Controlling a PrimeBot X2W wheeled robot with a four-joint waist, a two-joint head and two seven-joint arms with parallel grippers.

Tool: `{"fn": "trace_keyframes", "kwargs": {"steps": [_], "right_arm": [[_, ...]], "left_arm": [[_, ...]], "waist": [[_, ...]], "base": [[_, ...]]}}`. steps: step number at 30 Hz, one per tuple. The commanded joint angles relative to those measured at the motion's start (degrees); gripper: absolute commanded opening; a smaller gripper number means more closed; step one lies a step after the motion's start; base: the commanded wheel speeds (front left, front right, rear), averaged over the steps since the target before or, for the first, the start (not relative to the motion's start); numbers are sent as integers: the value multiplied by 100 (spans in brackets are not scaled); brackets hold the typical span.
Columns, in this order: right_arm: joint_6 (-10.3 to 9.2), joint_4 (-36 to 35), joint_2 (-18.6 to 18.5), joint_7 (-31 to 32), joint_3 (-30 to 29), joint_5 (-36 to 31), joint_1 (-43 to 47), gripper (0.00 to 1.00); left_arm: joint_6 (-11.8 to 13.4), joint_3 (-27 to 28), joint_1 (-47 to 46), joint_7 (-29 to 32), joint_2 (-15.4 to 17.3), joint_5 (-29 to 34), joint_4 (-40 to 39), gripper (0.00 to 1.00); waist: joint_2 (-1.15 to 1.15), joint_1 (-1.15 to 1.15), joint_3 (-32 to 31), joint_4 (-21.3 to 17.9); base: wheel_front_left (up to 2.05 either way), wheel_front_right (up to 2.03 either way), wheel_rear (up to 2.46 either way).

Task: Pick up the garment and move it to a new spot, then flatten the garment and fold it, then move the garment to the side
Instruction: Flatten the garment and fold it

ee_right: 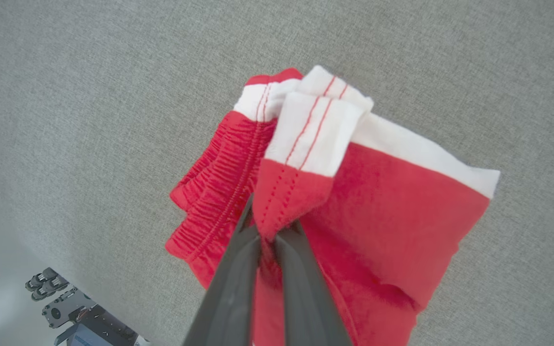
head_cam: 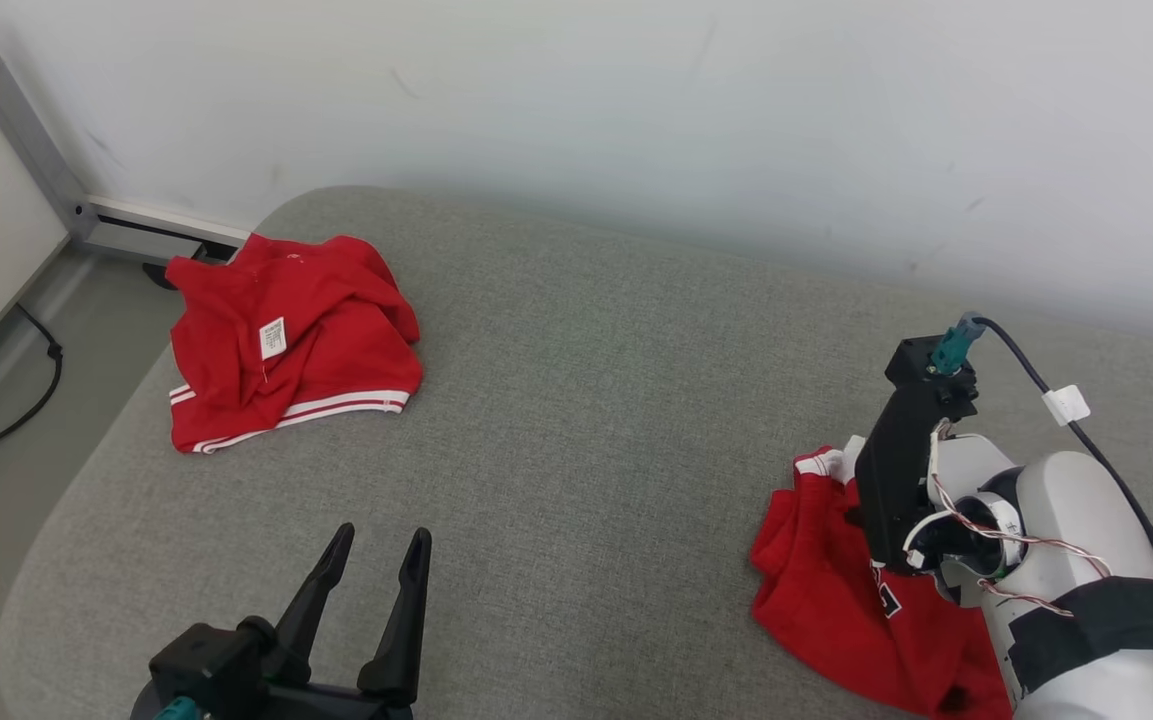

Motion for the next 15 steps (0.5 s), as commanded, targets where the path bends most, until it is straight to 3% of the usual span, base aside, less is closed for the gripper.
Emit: {"fn": "trace_keyframes", "kwargs": {"steps": [1, 5, 6, 7, 15], "right_arm": [[-10, 95, -21, -78, 37, 84, -94, 0], [-10, 368, -23, -329, 123, 220, -234, 0], [-10, 426, -24, -415, 127, 228, -276, 40], [-10, 494, -25, -485, 129, 224, -319, 100], [-10, 437, -24, -890, 100, 334, -598, 100]], "left_arm": [[18, 0, -83, -19, 19, 5, -2, 100], [24, -9, -102, -10, 28, -4, 2, 100], [25, -10, -105, -14, 32, -9, 10, 100], [26, -10, -104, -21, 36, -11, 17, 100], [92, 36, -66, -28, 97, -40, -6, 100]], "waist": [[0, 0, 11, 20], [0, 0, 17, 41], [0, 0, 14, 41], [0, 0, 9, 38], [0, 0, -57, -92]], "base": [[0, 0, 0], [0, 0, 0], [0, 0, 0], [0, 0, 0], [0, 0, 0]]}}
